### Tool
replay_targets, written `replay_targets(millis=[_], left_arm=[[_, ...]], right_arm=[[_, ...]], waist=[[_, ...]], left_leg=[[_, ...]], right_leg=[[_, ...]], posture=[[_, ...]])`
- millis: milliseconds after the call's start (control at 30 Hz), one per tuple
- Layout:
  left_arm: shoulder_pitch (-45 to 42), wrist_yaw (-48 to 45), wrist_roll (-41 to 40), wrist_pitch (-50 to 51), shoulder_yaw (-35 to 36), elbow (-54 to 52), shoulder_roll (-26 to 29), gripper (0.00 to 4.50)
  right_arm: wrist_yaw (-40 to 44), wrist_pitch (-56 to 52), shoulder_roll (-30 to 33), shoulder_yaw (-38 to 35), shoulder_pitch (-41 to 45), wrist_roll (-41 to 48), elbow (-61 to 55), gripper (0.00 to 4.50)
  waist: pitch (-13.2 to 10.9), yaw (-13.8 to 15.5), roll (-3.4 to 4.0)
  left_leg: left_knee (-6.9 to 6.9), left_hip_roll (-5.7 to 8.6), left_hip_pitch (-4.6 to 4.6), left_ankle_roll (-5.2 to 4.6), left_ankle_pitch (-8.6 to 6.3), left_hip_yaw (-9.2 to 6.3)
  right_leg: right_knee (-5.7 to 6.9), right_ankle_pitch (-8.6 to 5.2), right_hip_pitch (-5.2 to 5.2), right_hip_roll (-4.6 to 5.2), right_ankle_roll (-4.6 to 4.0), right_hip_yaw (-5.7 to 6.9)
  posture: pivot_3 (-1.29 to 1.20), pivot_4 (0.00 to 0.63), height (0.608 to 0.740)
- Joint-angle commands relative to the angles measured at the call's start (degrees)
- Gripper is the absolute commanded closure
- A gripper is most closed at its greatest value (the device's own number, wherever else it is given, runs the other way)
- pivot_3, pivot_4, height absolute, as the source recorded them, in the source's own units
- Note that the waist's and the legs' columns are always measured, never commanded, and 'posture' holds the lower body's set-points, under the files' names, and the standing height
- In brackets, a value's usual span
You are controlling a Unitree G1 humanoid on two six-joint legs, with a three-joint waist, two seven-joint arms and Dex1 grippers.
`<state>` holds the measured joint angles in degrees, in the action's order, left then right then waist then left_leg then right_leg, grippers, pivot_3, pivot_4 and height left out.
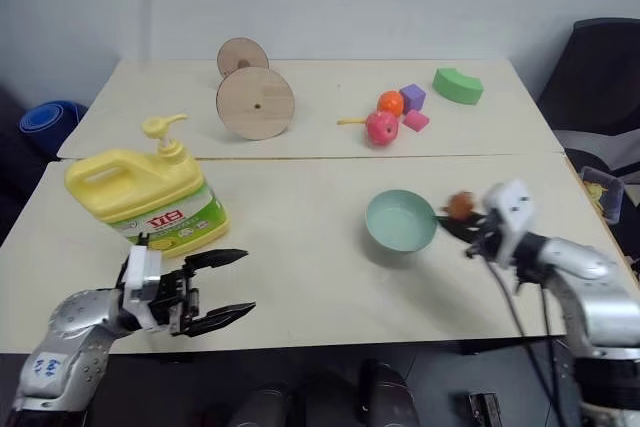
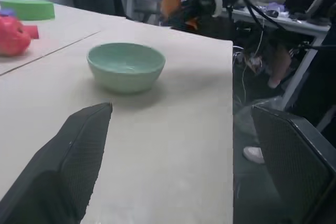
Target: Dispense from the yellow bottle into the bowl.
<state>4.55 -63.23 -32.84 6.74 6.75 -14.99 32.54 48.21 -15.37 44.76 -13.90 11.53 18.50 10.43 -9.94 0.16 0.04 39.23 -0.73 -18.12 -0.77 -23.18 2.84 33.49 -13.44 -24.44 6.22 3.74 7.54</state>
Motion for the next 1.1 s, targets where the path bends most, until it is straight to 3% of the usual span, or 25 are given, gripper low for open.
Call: replay_targets(millis=[33, 67, 167, 267, 367, 433, 467, 567, 700, 933, 1033, 1100], left_arm=[[-1.46, 0.78, 1.07, -1.36, -0.54, 0.03, -0.57, 0.00], [-1.66, 0.94, 1.20, -1.52, -0.54, 0.32, -0.70, 0.00], [-2.58, 1.41, 2.00, -2.23, -0.86, 1.65, -1.20, 0.00], [-3.24, 1.56, 2.49, -3.01, -0.99, 2.61, -1.38, 0.00], [-3.32, 1.92, 2.77, -3.62, -0.57, 3.35, -1.51, 0.00], [-2.98, 2.31, 2.75, -3.98, 0.06, 3.72, -1.42, 0.00], [-2.62, 2.44, 2.60, -4.14, 0.49, 3.82, -1.32, 0.00], [-1.64, 2.38, 2.41, -4.56, 1.10, 3.81, -1.04, 0.00], [0.65, 2.10, 2.52, -5.13, 1.40, 3.20, -0.79, 0.00], [0.28, 2.21, 2.85, -4.49, 0.50, 2.21, -0.25, 0.00], [0.58, 2.76, 2.48, -4.24, 1.27, 1.34, 0.07, 0.00], [1.50, 3.17, 2.20, -4.21, 2.19, 0.51, 0.41, 0.00]], right_arm=[[-0.68, 7.33, -0.63, -0.70, 4.99, -2.43, 12.70, 3.93], [-0.23, 8.17, -0.88, -0.83, 6.07, -2.41, 15.76, 3.93], [0.54, 13.97, -1.19, 1.00, 9.46, -5.40, 26.26, 2.99], [2.89, 16.94, -0.95, 1.19, 10.96, -5.51, 29.16, 1.95], [5.18, 19.02, 0.64, 0.65, 10.17, -4.92, 27.27, 0.93], [6.84, 17.35, 0.86, -1.28, 8.14, -1.74, 20.52, 0.20], [8.22, 14.76, 0.51, -1.71, 6.24, 0.88, 14.60, 0.05], [10.77, 8.98, -0.16, -0.83, 1.03, 5.29, 0.69, 0.05], [8.58, 2.30, -3.26, 8.06, -4.15, 4.47, -17.40, 0.05], [-4.06, -4.58, -11.33, 21.12, 5.16, -9.41, -11.09, 0.05], [-5.49, -3.84, -13.61, 22.99, 7.91, -11.61, -7.75, 0.66], [-6.69, -2.70, -15.00, 23.16, 9.53, -12.56, -6.29, 1.35]], waist=[[-0.04, -0.51, 0.07], [-0.04, -0.57, 0.08], [-0.04, -0.44, 0.15], [-0.04, -0.33, 0.15], [-0.03, -0.10, 0.20], [-0.04, -0.13, 0.21], [-0.04, -0.11, 0.22], [-0.04, -0.04, 0.23], [-0.03, -0.22, 0.21], [-0.01, 0.04, 0.22], [-0.01, -0.05, 0.22], [-0.01, -0.25, 0.22]], left_leg=[[0.00, -0.04, 0.01, 0.06, 0.03, 0.07], [-0.01, -0.06, 0.05, 0.10, 0.06, 0.17], [-0.01, -0.12, 0.11, 0.14, 0.08, 0.28], [0.00, -0.12, 0.11, 0.14, 0.09, 0.28], [0.02, -0.10, 0.06, 0.12, 0.10, 0.21], [0.02, -0.10, 0.05, 0.11, 0.10, 0.18], [0.01, -0.11, 0.05, 0.12, 0.09, 0.17], [0.01, -0.12, 0.04, 0.13, 0.09, 0.08], [0.01, -0.13, 0.06, 0.15, 0.07, 0.07], [0.03, -0.02, 0.11, 0.15, 0.07, 0.02], [0.02, -0.01, 0.01, 0.13, 0.08, -0.11], [0.03, -0.01, -0.02, 0.13, 0.08, -0.12]], right_leg=[[0.06, 0.00, -0.02, -0.09, 0.00, 0.01], [0.11, 0.01, -0.04, -0.19, -0.01, 0.03], [0.17, 0.01, -0.04, -0.42, -0.02, 0.01], [0.13, 0.02, -0.04, -0.42, -0.01, -0.05], [0.10, 0.03, -0.04, -0.31, 0.01, -0.18], [0.06, 0.04, -0.03, -0.18, 0.02, -0.19], [0.05, 0.04, -0.03, -0.07, 0.02, -0.17], [0.04, 0.04, -0.03, -0.03, 0.03, -0.11], [0.04, 0.04, 0.00, 0.00, 0.02, -0.14], [0.01, 0.03, -0.20, 0.13, 0.00, -0.11], [0.01, 0.04, -0.23, 0.12, 0.00, 0.05], [-0.05, 0.04, -0.22, 0.10, 0.01, 0.08]], posture=[[0.00, 0.150, 0.740], [0.00, 0.150, 0.740], [0.00, 0.150, 0.740], [0.00, 0.150, 0.740], [0.00, 0.150, 0.740], [0.00, 0.150, 0.740], [0.00, 0.150, 0.740], [0.00, 0.150, 0.740], [0.00, 0.150, 0.740], [0.00, 0.150, 0.740], [0.00, 0.150, 0.740], [0.00, 0.150, 0.740]])
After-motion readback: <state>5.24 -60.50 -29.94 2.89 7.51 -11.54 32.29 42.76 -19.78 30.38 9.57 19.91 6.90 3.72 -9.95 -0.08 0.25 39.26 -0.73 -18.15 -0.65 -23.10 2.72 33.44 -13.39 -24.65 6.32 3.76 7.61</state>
